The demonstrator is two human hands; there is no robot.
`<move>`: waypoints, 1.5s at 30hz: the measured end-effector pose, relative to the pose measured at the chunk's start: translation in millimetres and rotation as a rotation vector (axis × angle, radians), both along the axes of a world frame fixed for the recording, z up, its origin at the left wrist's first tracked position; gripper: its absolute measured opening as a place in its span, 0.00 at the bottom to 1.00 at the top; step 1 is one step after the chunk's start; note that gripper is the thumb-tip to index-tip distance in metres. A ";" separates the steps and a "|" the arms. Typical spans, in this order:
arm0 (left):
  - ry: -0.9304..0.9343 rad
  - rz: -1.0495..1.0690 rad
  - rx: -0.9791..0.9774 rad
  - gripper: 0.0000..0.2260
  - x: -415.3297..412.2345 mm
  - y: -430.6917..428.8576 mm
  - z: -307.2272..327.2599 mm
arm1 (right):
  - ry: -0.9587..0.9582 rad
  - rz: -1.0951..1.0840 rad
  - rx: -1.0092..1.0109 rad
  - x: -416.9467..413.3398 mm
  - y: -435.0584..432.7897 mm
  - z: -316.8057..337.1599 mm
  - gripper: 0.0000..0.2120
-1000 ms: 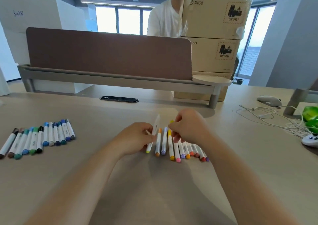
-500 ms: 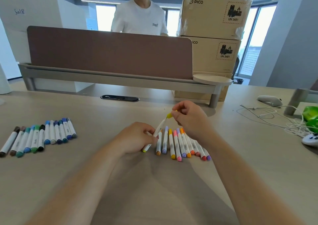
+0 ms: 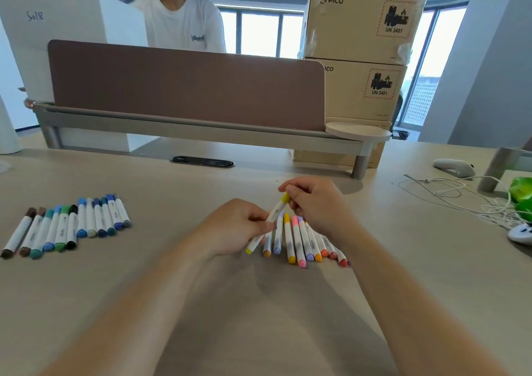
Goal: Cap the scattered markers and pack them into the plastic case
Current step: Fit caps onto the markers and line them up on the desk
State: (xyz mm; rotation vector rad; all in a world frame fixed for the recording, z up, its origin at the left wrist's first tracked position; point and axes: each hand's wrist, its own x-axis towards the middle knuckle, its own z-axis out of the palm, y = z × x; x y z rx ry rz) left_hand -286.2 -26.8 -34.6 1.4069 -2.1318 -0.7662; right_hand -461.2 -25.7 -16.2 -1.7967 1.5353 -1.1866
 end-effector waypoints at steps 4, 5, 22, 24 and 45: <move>0.101 0.001 0.045 0.10 -0.2 1.1 1.3 | -0.034 0.016 0.010 3.0 -1.6 -1.2 0.12; 0.130 0.006 0.065 0.09 0.1 1.8 1.6 | -0.047 0.016 0.017 3.4 -2.7 -2.5 0.12; -0.038 0.331 0.054 0.19 -11.0 -17.1 -23.4 | 0.278 -0.124 0.040 22.9 -11.7 -28.6 0.16; -0.043 0.314 0.064 0.20 -11.5 -15.9 -23.8 | 0.297 -0.128 0.032 23.2 -11.4 -28.9 0.16; 0.582 0.644 0.000 0.06 131.6 97.1 35.9 | 0.372 0.225 -0.133 136.9 47.9 33.3 0.09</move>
